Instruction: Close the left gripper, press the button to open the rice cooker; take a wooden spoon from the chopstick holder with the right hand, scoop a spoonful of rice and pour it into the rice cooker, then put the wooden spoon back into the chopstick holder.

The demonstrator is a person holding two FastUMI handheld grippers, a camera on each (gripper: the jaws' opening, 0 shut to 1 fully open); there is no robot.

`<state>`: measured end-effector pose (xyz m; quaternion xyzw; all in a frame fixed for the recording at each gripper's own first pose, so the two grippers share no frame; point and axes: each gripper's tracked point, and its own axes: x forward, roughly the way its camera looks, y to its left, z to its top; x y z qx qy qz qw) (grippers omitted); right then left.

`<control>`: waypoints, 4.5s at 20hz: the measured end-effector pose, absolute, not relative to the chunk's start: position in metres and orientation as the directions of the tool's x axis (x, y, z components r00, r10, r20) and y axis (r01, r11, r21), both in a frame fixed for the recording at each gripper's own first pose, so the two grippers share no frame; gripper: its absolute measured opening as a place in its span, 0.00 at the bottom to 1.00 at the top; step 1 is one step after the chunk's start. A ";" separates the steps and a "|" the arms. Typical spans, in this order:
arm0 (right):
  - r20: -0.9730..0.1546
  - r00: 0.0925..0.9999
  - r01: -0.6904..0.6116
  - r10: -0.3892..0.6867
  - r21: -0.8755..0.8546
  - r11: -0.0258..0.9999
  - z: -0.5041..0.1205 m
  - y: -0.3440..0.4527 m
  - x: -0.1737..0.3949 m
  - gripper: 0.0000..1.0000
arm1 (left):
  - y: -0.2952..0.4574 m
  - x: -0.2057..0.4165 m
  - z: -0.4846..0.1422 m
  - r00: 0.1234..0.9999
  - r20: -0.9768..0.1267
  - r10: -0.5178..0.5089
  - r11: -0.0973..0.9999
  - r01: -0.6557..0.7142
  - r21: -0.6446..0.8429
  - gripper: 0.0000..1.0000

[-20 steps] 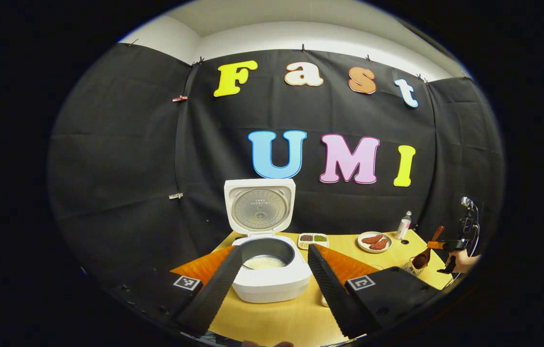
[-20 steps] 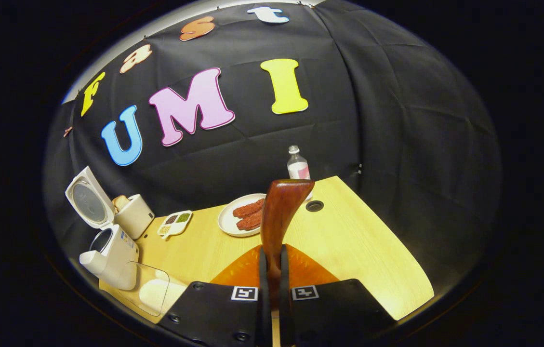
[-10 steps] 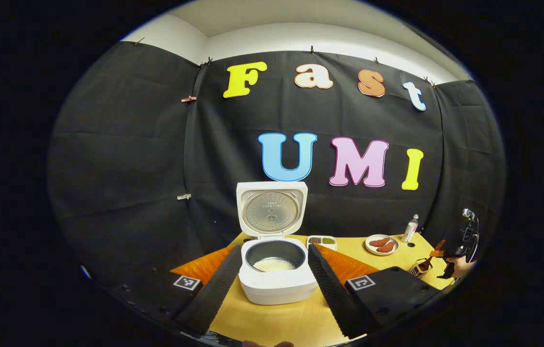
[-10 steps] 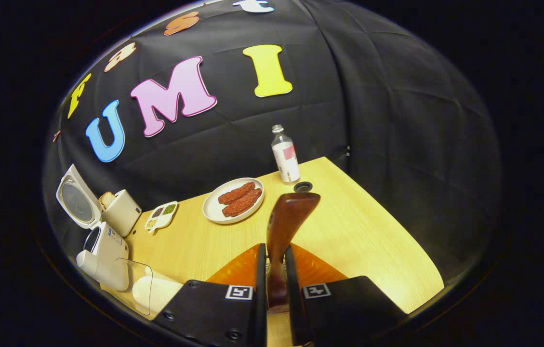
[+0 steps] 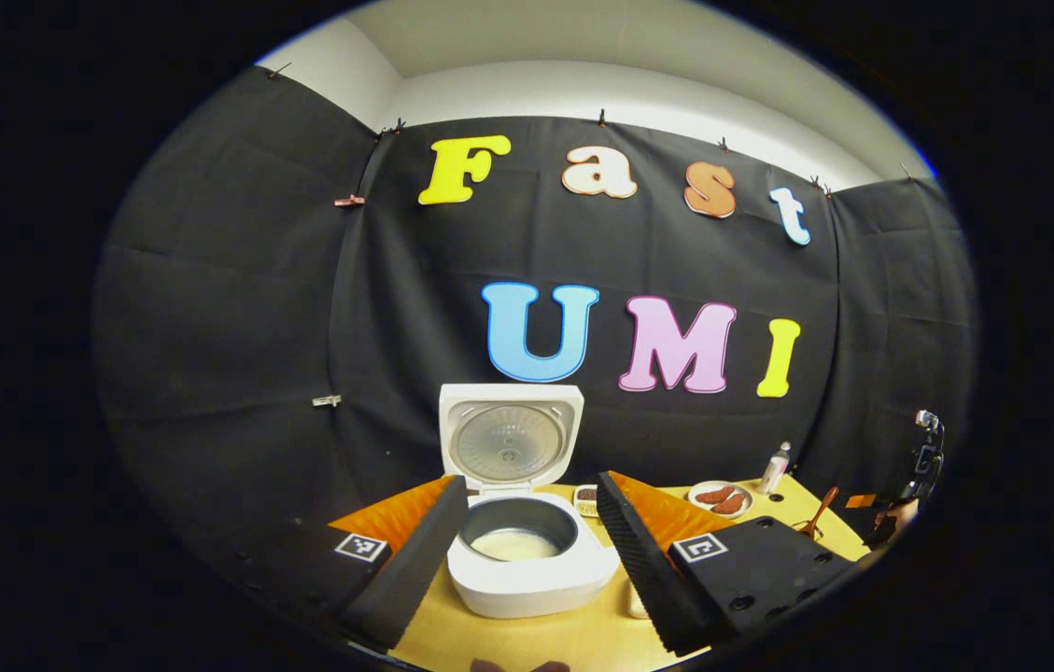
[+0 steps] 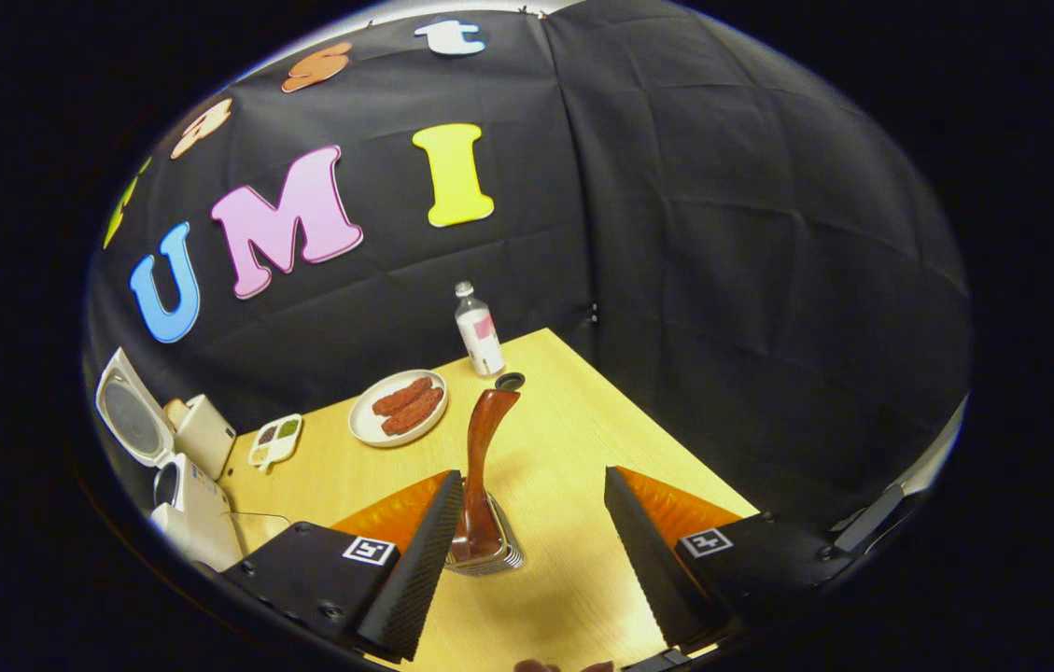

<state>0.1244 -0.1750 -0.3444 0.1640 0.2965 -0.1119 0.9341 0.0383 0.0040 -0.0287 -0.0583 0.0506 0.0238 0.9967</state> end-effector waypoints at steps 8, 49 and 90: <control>-0.388 0.902 0.255 -0.187 0.129 0.958 -0.207 -0.158 0.070 0.98 | 0.020 0.123 0.032 0.998 0.056 -0.014 0.995 0.020 -0.101 0.95; -0.221 0.964 0.151 -0.149 -0.008 0.988 -0.075 -0.103 -0.015 0.98 | 0.016 0.257 -0.150 0.946 -0.302 0.116 0.988 -0.141 -0.063 0.97; -0.206 0.978 0.044 -0.034 0.046 0.998 -0.074 -0.067 -0.008 0.98 | -0.001 0.154 -0.192 0.954 -0.294 0.059 0.994 -0.083 -0.069 0.97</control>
